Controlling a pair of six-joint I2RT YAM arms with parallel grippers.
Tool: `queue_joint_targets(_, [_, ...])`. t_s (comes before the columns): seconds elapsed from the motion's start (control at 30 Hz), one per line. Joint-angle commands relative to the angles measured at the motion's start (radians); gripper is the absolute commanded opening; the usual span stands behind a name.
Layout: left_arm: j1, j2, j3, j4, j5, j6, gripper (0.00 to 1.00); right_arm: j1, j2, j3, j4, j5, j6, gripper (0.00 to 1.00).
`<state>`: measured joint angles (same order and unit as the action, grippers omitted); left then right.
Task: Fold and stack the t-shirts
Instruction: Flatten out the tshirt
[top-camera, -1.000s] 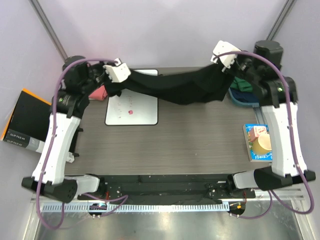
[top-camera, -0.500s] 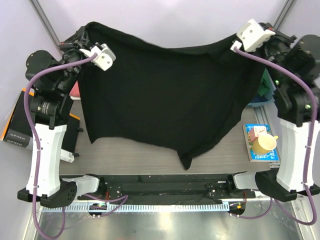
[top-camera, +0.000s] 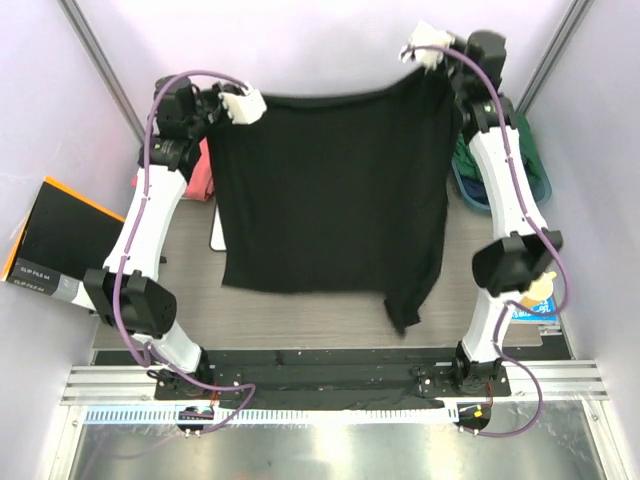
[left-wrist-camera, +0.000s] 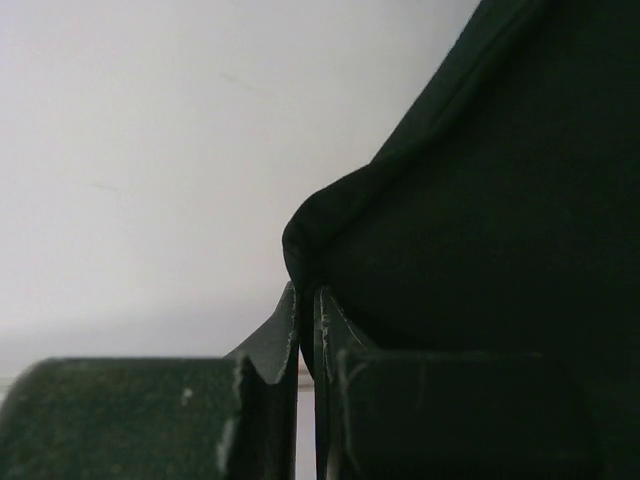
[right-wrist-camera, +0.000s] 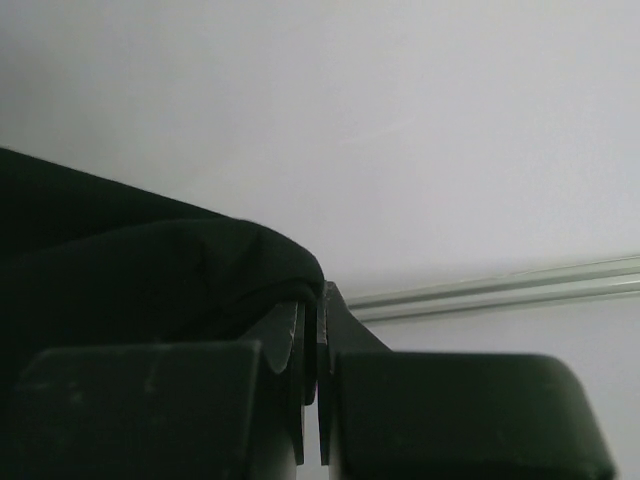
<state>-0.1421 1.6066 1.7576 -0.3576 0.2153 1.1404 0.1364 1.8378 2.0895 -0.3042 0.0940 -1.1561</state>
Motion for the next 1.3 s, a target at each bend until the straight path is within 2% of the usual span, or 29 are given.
queue_joint_targets(0.0, [0.009,-0.016,0.251,0.354,-0.085,0.001,0.00,-0.029,0.035,0.482,0.197,0.001,-0.088,0.01])
queue_joint_targets(0.03, [0.009,-0.025,0.262,0.405,-0.085,-0.011,0.00,-0.027,0.038,0.556,0.192,-0.008,-0.123,0.01])
queue_joint_targets(0.07, [0.009,-0.040,0.261,0.511,-0.082,-0.021,0.00,-0.029,0.023,0.557,0.191,-0.019,-0.134,0.01])
queue_joint_targets(0.1, [0.009,-0.057,0.229,0.554,-0.076,-0.025,0.00,-0.027,-0.038,0.535,0.204,-0.040,-0.140,0.01])
queue_joint_targets(0.17, [0.007,-0.112,0.179,0.677,-0.060,-0.005,0.00,-0.027,-0.116,0.391,0.241,-0.057,-0.151,0.01])
queue_joint_targets(0.23, [0.006,-0.161,0.103,0.707,-0.070,0.001,0.00,-0.024,-0.213,0.277,0.245,-0.053,-0.145,0.01])
queue_joint_targets(0.3, [0.006,-0.198,0.013,0.689,-0.077,-0.013,0.00,-0.024,-0.265,0.203,0.211,-0.034,-0.123,0.01])
queue_joint_targets(0.33, [0.006,-0.242,-0.025,0.668,-0.077,-0.027,0.00,-0.024,-0.317,0.114,0.195,-0.027,-0.119,0.01])
queue_joint_targets(0.43, [0.007,-0.319,-0.209,0.543,-0.034,-0.059,0.00,-0.024,-0.415,-0.081,0.114,-0.052,-0.058,0.01])
queue_joint_targets(0.47, [0.007,-0.370,-0.321,0.510,-0.001,-0.059,0.00,-0.024,-0.435,-0.126,0.068,-0.071,-0.028,0.01])
queue_joint_targets(0.53, [0.007,-0.424,-0.427,0.404,0.024,-0.071,0.00,-0.024,-0.486,-0.290,-0.086,-0.126,0.068,0.01])
queue_joint_targets(0.57, [0.007,-0.476,-0.537,0.367,0.044,-0.062,0.00,-0.024,-0.541,-0.362,-0.132,-0.170,0.090,0.01])
queue_joint_targets(0.6, [0.007,-0.499,-0.596,0.332,0.048,-0.045,0.00,-0.026,-0.569,-0.514,-0.223,-0.195,0.123,0.01])
queue_joint_targets(0.63, [0.007,-0.523,-0.654,0.256,0.059,-0.035,0.00,-0.024,-0.593,-0.596,-0.261,-0.217,0.131,0.01])
queue_joint_targets(0.7, [0.007,-0.595,-0.805,0.125,0.100,0.063,0.00,-0.024,-0.675,-0.810,-0.376,-0.285,0.141,0.01])
queue_joint_targets(0.73, [0.009,-0.620,-0.860,0.070,0.104,0.176,0.00,-0.020,-0.702,-0.871,-0.409,-0.302,0.109,0.01])
queue_joint_targets(0.77, [0.009,-0.643,-0.944,0.036,0.105,0.217,0.00,-0.018,-0.745,-0.925,-0.430,-0.321,0.090,0.01])
queue_joint_targets(0.83, [0.010,-0.701,-0.984,-0.036,0.140,0.302,0.00,-0.018,-0.779,-1.032,-0.515,-0.324,0.012,0.01])
queue_joint_targets(0.87, [0.013,-0.714,-0.983,-0.172,0.165,0.323,0.00,-0.017,-0.788,-1.049,-0.548,-0.326,-0.013,0.01])
queue_joint_targets(0.9, [0.013,-0.721,-0.981,-0.210,0.179,0.326,0.00,-0.017,-0.785,-1.053,-0.647,-0.338,-0.046,0.01])
queue_joint_targets(0.97, [0.013,-0.726,-0.954,-0.376,0.213,0.394,0.00,-0.017,-0.775,-1.048,-0.732,-0.343,-0.109,0.01])
queue_joint_targets(1.07, [0.013,-0.714,-0.916,-0.490,0.239,0.442,0.00,-0.017,-0.732,-1.010,-0.867,-0.344,-0.157,0.01])
queue_joint_targets(1.1, [0.013,-0.711,-0.902,-0.577,0.245,0.459,0.00,-0.018,-0.721,-0.987,-0.927,-0.341,-0.166,0.01])
queue_joint_targets(1.27, [0.013,-0.697,-0.827,-0.828,0.285,0.525,0.00,-0.018,-0.706,-0.935,-1.046,-0.310,-0.235,0.01])
